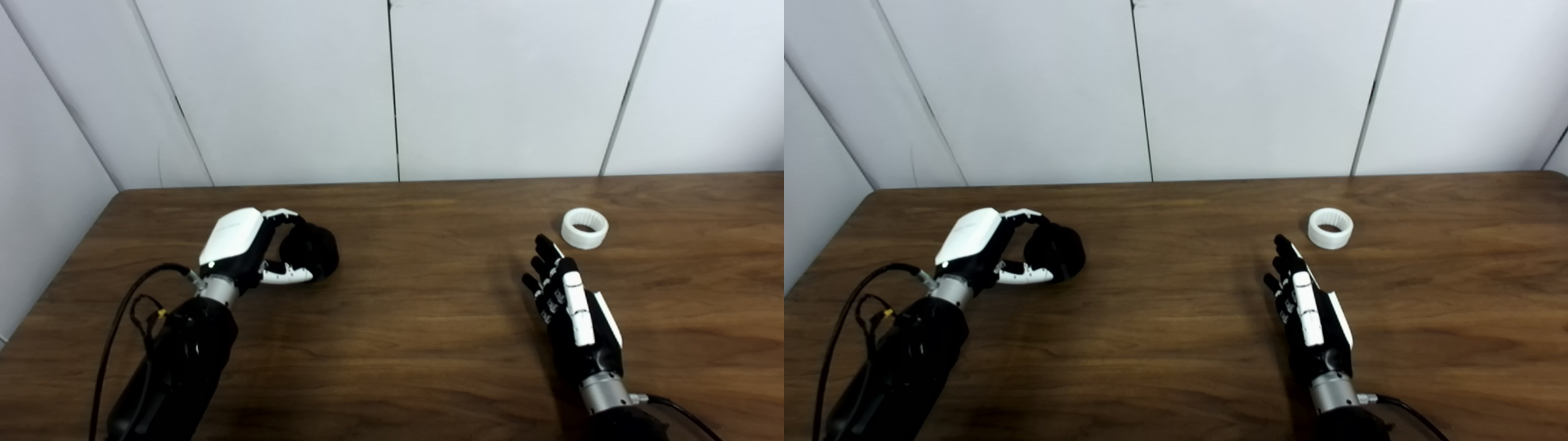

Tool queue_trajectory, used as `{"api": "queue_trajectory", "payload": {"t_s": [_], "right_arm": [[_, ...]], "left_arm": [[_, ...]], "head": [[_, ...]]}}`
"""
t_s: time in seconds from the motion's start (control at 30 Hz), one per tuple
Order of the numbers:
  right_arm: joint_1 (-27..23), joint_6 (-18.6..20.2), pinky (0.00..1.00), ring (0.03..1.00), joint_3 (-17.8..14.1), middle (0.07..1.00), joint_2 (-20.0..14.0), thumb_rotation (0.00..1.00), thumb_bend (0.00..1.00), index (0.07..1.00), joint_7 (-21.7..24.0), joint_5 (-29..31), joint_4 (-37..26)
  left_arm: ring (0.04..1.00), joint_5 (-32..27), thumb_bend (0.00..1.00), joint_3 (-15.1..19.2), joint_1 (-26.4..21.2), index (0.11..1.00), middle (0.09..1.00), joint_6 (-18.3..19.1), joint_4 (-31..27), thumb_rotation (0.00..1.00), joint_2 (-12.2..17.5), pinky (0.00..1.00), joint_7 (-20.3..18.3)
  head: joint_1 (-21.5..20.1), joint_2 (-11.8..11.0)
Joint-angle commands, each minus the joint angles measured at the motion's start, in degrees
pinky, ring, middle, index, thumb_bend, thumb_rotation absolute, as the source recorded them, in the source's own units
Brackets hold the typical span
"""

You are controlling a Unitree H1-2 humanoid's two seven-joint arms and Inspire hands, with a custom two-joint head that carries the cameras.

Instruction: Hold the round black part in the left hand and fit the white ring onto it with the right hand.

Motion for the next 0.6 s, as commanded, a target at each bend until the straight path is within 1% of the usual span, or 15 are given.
{"api": "queue_trajectory", "payload": {"t_s": [0.0,0.17,0.23,0.33,0.57], "right_arm": [[-1.7,-1.7,0.95,0.991,0.1,0.981,0.2,0.89,0.50,0.925,0.3,0.1,-2.5],[-1.7,-1.7,0.95,0.994,0.0,0.981,0.3,0.89,0.50,0.927,0.3,0.3,-2.6],[-1.8,-1.7,0.95,0.994,0.0,0.981,0.2,0.89,0.50,0.926,0.3,0.2,-2.7],[-1.8,-1.5,0.96,0.993,0.0,0.980,0.2,0.88,0.51,0.924,0.2,0.1,-2.7],[-1.9,-1.2,0.95,0.990,-0.1,0.977,0.5,0.87,0.51,0.921,0.0,0.3,-2.8]], "left_arm": [[0.827,1.3,0.81,0.1,-0.4,0.708,0.816,-0.5,-1.9,0.34,0.5,0.71,0.5],[0.855,1.1,0.81,-0.1,0.7,0.724,0.836,0.7,-5.1,0.37,0.1,0.74,-1.8],[0.859,1.2,0.81,-0.1,1.3,0.728,0.839,0.9,-6.4,0.37,-0.4,0.75,-2.3],[0.859,1.4,0.81,-0.1,2.1,0.730,0.837,0.6,-7.8,0.36,-0.9,0.75,-2.4],[0.855,3.2,0.81,-1.1,4.0,0.734,0.831,-0.1,-10.8,0.37,-1.5,0.75,-3.0]], "head": [[0.1,0.1],[0.0,0.2],[0.0,0.3],[0.0,0.5],[-0.2,0.6]]}}
